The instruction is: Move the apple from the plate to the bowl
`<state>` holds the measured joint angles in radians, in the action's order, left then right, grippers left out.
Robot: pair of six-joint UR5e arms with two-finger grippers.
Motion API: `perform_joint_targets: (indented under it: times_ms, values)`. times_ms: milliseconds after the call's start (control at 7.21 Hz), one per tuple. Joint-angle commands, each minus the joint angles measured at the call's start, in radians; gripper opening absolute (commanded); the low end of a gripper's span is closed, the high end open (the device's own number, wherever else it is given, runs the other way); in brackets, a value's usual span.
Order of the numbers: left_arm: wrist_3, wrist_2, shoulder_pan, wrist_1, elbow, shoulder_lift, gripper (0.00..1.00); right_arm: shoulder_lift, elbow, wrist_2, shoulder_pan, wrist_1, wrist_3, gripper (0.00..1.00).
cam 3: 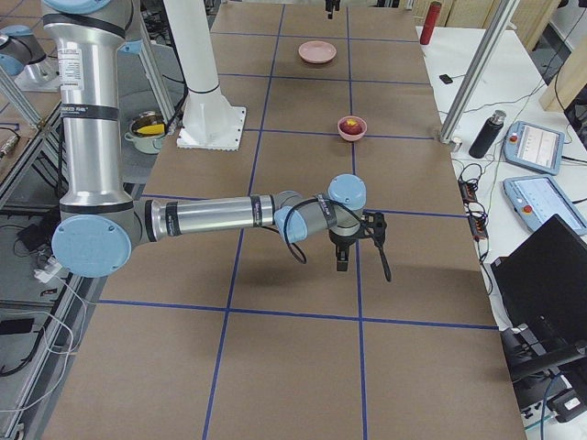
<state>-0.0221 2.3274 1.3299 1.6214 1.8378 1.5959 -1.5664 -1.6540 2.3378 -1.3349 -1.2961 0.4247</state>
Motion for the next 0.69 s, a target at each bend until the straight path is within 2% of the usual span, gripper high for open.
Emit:
perform_joint_targets:
  times_ms: [0, 555]
  values:
    - [0.134, 0.042, 0.135, -0.005, -0.171, 0.003, 0.97, -0.001, 0.006, -0.053, -0.01, -0.037, -0.099, 1.0]
    - [0.114, 0.11, 0.144, 0.0, -0.152, -0.013, 0.98, 0.003, 0.005, -0.04, -0.007, -0.026, -0.096, 1.0]
